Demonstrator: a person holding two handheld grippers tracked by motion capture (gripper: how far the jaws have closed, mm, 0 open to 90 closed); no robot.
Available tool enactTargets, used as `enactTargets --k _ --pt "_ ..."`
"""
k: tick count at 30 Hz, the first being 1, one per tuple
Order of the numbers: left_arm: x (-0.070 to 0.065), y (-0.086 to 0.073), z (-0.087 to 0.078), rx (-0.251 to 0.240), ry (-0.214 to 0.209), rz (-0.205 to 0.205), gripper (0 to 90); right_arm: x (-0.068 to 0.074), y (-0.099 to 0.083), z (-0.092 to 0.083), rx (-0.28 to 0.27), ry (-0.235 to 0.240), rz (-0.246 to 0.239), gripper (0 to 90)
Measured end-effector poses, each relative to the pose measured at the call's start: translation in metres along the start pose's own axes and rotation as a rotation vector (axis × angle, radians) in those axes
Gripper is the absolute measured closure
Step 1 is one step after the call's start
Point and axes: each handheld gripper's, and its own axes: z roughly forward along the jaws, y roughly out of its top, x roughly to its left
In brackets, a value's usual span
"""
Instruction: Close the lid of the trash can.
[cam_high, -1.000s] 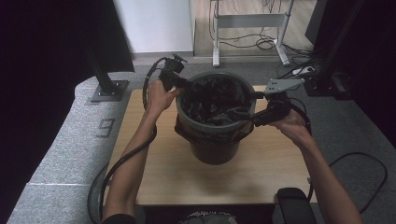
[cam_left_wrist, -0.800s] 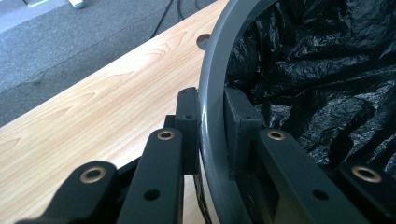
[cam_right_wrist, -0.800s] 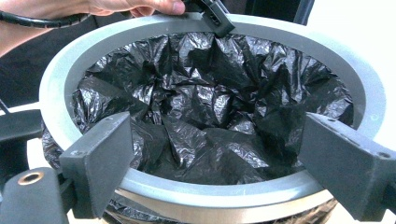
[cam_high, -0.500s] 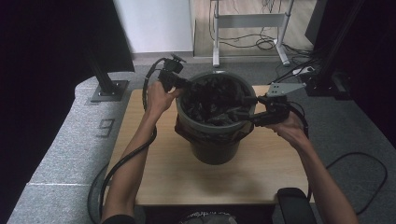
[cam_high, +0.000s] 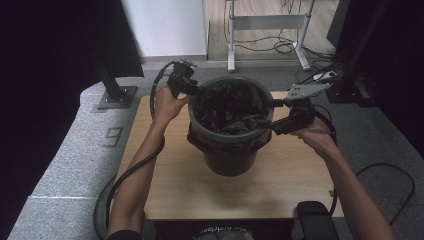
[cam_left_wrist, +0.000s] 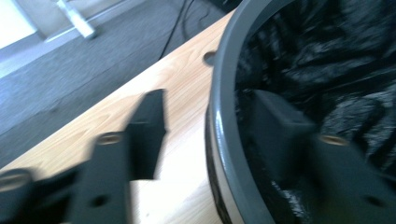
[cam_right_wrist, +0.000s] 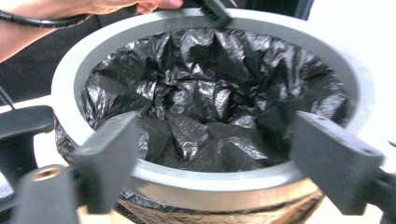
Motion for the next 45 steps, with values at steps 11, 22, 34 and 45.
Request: enactTargets --k 11,22,34,45 --pt "0.007 -0.028 -0.05 -0.147 -0.092 0.031 13.7 -0.016 -0.015 -0.028 0.014 -0.105 0.087 0.5" --pt "0.021 -0.101 -0.078 -0.172 -0.024 0.038 10.5 -0.026 -0.063 -0.018 0.035 -0.16 0.079 0.0" --pt "0.026 -0.179 -0.038 -0.112 -0.05 -0.035 0.0 -0.026 -0.128 0.021 0.118 -0.13 0.14 0.0" --pt "0.015 -0.226 -0.002 -0.1 -0.056 -0.051 0.0 -0.026 -0.173 0.039 0.169 -0.178 0.185 0.0"
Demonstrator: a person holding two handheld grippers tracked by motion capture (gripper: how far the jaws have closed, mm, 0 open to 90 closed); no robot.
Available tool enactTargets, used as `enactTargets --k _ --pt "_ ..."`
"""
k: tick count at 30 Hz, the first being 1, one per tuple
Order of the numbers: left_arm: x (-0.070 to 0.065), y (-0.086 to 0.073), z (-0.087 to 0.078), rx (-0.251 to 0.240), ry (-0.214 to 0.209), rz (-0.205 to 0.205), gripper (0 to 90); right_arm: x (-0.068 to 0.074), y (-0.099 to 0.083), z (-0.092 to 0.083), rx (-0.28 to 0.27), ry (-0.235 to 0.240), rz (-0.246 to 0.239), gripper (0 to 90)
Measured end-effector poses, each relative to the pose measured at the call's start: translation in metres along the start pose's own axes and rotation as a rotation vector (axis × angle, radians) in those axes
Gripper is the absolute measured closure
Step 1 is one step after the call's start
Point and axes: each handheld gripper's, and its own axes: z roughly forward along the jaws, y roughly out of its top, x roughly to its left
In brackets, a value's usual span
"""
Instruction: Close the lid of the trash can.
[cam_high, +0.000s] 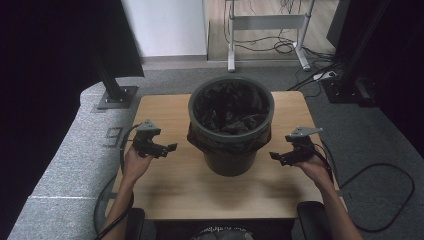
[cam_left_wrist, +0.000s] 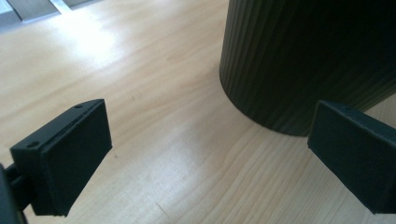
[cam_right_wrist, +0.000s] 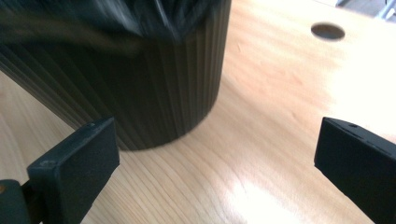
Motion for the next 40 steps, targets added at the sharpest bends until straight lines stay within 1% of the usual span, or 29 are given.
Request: enactTargets --k 6,10,15,17,20,24,26,31,32,33,40 --pt "-0.002 -0.02 0.014 0.013 0.004 -0.001 0.0 0.002 -0.021 0.015 0.051 -0.02 -0.001 0.0" --pt "-0.005 -0.031 0.023 0.024 0.006 -0.002 0.0 0.004 -0.032 0.022 0.074 -0.023 0.003 0.0" --pt "-0.006 -0.045 0.035 0.041 -0.003 -0.018 0.0 0.004 -0.046 0.031 0.097 -0.02 0.031 0.0" --pt "-0.006 -0.051 0.04 0.053 -0.005 -0.025 0.0 0.004 -0.051 0.033 0.112 -0.023 0.035 0.0" --pt "-0.007 -0.057 0.048 0.082 -0.004 -0.021 0.0 0.004 -0.057 0.037 0.13 -0.028 0.041 0.0" --pt "-0.009 -0.063 0.059 0.127 -0.009 -0.007 0.0 0.004 -0.063 0.041 0.149 -0.039 0.042 0.0" --pt "-0.011 -0.065 0.064 0.152 -0.004 0.006 0.0 0.004 -0.065 0.043 0.168 -0.042 0.041 0.0" --pt "-0.017 -0.067 0.076 0.206 0.003 0.044 0.0 0.006 -0.068 0.045 0.16 -0.063 0.013 0.0" --pt "-0.019 -0.068 0.078 0.208 0.012 0.062 0.0 0.007 -0.069 0.046 0.158 -0.069 0.007 0.0" --pt "-0.019 -0.068 0.079 0.206 0.008 0.064 0.0 0.008 -0.069 0.046 0.159 -0.075 -0.002 0.0" --pt "-0.019 -0.067 0.08 0.206 0.008 0.062 0.0 0.008 -0.069 0.046 0.159 -0.076 0.0 0.0"
